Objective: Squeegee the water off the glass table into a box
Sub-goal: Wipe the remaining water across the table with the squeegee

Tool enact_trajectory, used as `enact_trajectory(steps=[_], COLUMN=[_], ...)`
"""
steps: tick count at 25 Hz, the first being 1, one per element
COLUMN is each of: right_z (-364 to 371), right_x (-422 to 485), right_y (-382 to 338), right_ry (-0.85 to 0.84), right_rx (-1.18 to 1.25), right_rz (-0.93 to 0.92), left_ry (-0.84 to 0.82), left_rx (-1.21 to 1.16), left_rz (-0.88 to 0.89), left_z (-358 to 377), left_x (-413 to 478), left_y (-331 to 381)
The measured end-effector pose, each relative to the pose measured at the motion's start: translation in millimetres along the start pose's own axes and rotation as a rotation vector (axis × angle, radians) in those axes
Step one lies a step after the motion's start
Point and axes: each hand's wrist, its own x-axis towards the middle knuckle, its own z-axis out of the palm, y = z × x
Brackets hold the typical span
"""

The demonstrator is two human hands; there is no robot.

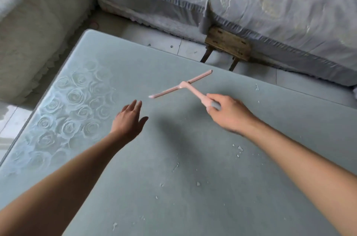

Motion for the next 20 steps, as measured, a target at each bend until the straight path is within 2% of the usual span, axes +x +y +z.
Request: enact_trajectory(steps=[2, 6, 9, 12, 14, 17, 20], right_z=[-7.8, -11.1, -3.4, 13.1, 22.7, 46.5, 88.7], right_x=[33.1, 98.8, 122.5, 116.4, 119.2, 101.9, 26.1], right_y=[-12.2, -30.2, -35.9, -31.8, -28.7, -25.4, -18.6], right_ry=[0.014, 0.027, -0.059, -0.238, -0.164, -0.018, -0.036], right_rx=[0.069, 0.403, 0.433, 0.516, 0.584, 0.397, 0.331], right_rz=[0.101, 0.295, 0.379, 0.399, 0.392, 0.29, 0.243], left_ry=[-0.096, -0.21, -0.229, -0.236, -0.228, -0.178, -0.216], left_rx=[0.074, 0.217, 0.266, 0.295, 0.316, 0.408, 0.512], left_rz=[0.019, 0.08, 0.108, 0.105, 0.092, 0.126, 0.142], left_z=[-6.2, -15.9, -15.8, -11.3, -6.7, -6.4, -10.4], left_x=[29.7, 81.3, 108.8, 121.0, 130.4, 136.0, 135.4], left_y=[-12.7, -29.3, -30.2, -20.2, -14.1, -9.8, -5.9])
